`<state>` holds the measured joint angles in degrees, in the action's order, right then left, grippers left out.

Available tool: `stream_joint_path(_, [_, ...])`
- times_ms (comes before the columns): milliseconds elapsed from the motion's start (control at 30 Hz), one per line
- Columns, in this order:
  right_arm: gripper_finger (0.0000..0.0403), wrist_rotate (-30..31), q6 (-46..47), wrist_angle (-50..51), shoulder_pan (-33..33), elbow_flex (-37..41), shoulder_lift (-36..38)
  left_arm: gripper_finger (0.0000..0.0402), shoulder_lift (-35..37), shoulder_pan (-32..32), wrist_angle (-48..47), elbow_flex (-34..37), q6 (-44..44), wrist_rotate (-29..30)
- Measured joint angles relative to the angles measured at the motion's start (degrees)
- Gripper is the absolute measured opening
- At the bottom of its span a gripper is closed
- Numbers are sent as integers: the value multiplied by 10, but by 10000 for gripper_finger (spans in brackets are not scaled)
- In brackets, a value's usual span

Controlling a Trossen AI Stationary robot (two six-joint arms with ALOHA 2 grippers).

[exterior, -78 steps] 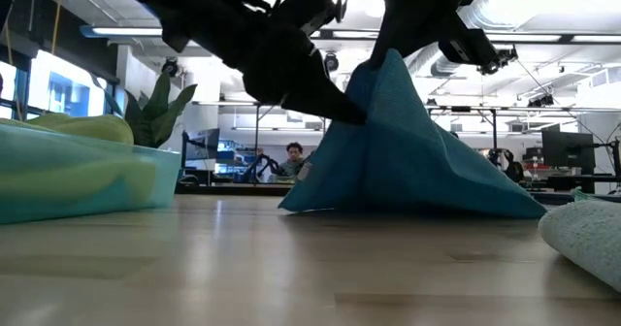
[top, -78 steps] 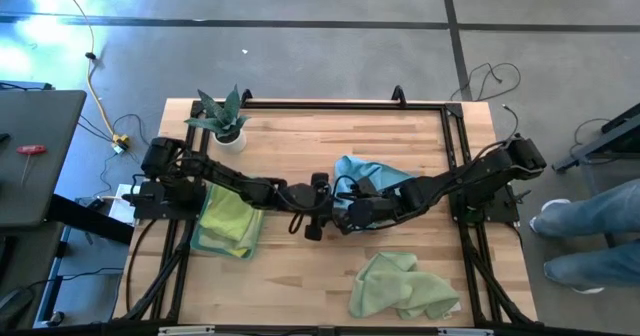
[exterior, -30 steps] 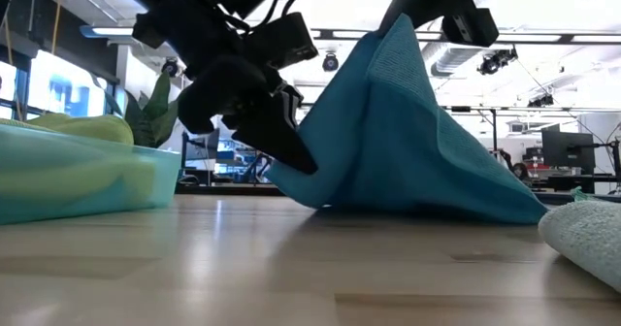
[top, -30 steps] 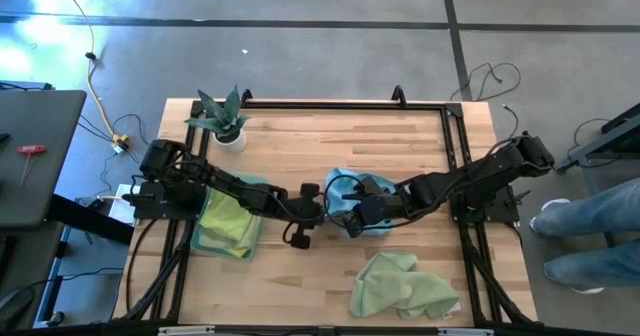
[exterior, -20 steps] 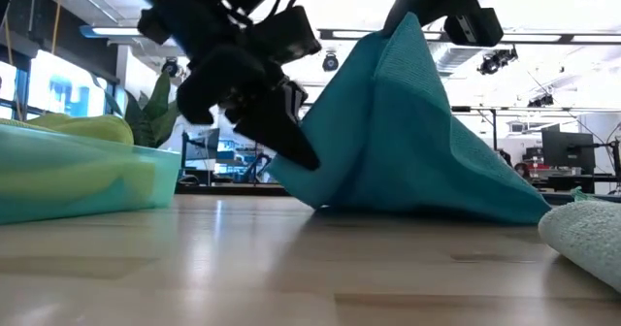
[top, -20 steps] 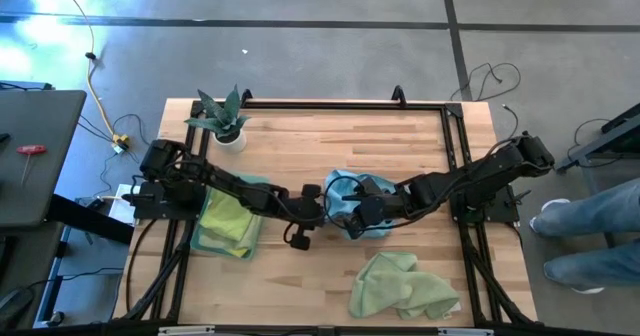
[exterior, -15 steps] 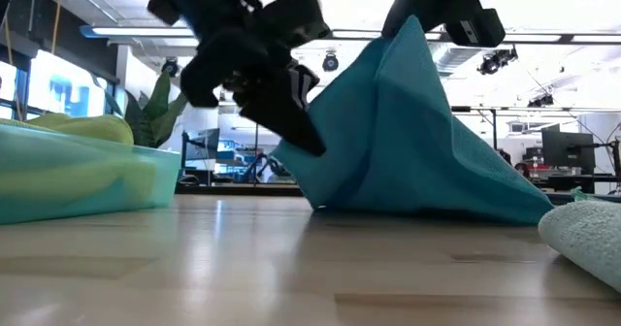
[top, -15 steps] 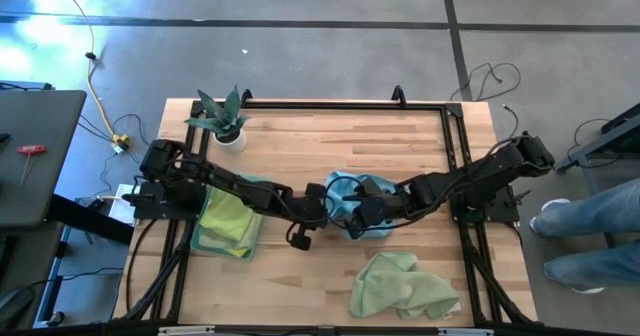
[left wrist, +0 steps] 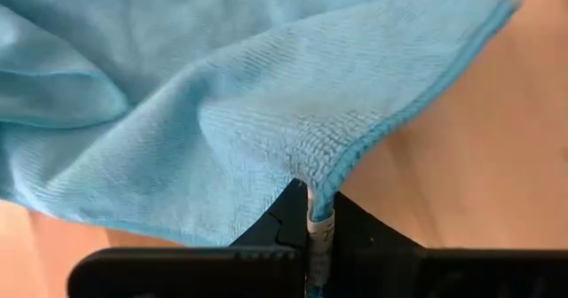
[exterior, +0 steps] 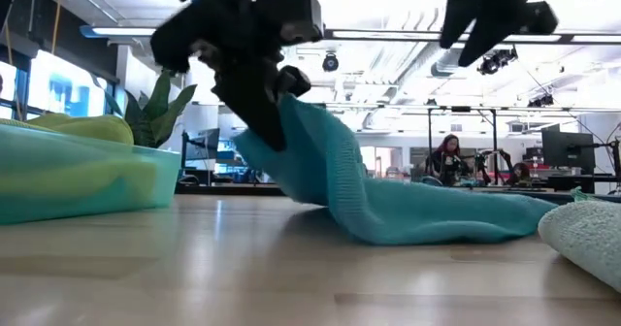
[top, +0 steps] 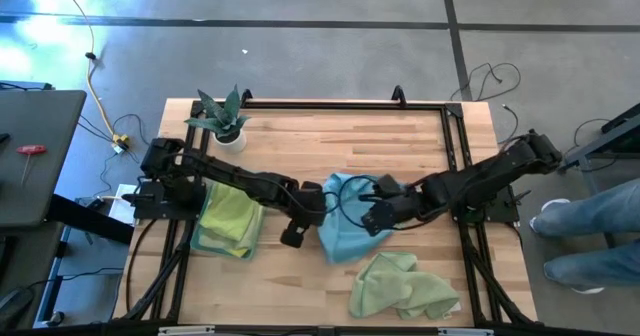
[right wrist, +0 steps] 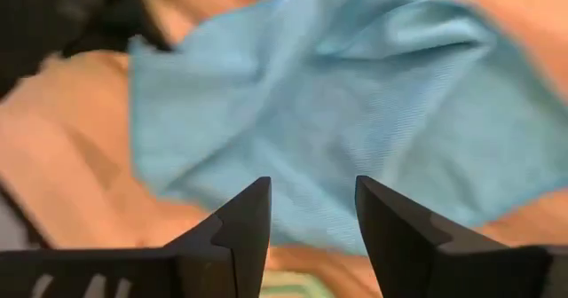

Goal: Fold microfiber towels
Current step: Fold the blue microfiber towel

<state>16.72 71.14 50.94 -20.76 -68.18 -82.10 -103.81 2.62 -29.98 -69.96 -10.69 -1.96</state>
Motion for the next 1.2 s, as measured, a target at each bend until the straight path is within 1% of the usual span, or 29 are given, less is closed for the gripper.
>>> stream_joint_path(100, [158,71,12,33,-24,0,10,0,0,-7,-43,-29,-4,-33])
stream_joint_path(200, [158,150,21,28,-48,0,2,0,0,-13,-71,-63,-4,-66])
stream_joint_path(300, [158,199,9,21,-68,0,-13,0,0,-19,-86,-97,-4,-76])
stream_joint_path(400, [158,239,6,6,-83,0,-33,0,0,-24,-84,-121,-4,-79])
stream_joint_path(500, [158,251,6,-19,-90,0,-61,0,0,-34,-79,-139,-4,-76])
stream_joint_path(567, [158,254,-3,-42,-91,0,-80,0,0,-42,-68,-146,-1,-55])
stream_joint_path(700, [158,290,-11,-90,-93,0,-101,0,0,-66,-61,-146,21,-47])
stream_joint_path(767, [158,320,-5,-105,-97,0,-105,0,0,-79,-61,-146,33,-48])
stream_joint_path(867, [158,383,21,-123,-102,0,-109,0,0,-97,-53,-146,58,-50])
stream_joint_path(933, [158,411,37,-138,-102,0,-115,0,0,-108,-47,-146,76,-64])
stream_joint_path(1033, [158,418,52,-182,-88,0,-128,0,0,-122,-29,-146,100,-108])
stream_joint_path(1100, [158,401,59,-213,-78,0,-141,0,0,-128,-23,-146,112,-132])
stream_joint_path(1167, [158,383,60,-241,-68,0,-152,0,0,-129,-24,-146,119,-133])
stream_joint_path(1200, [158,384,58,-253,-66,0,-155,0,0,-130,-24,-146,120,-132])
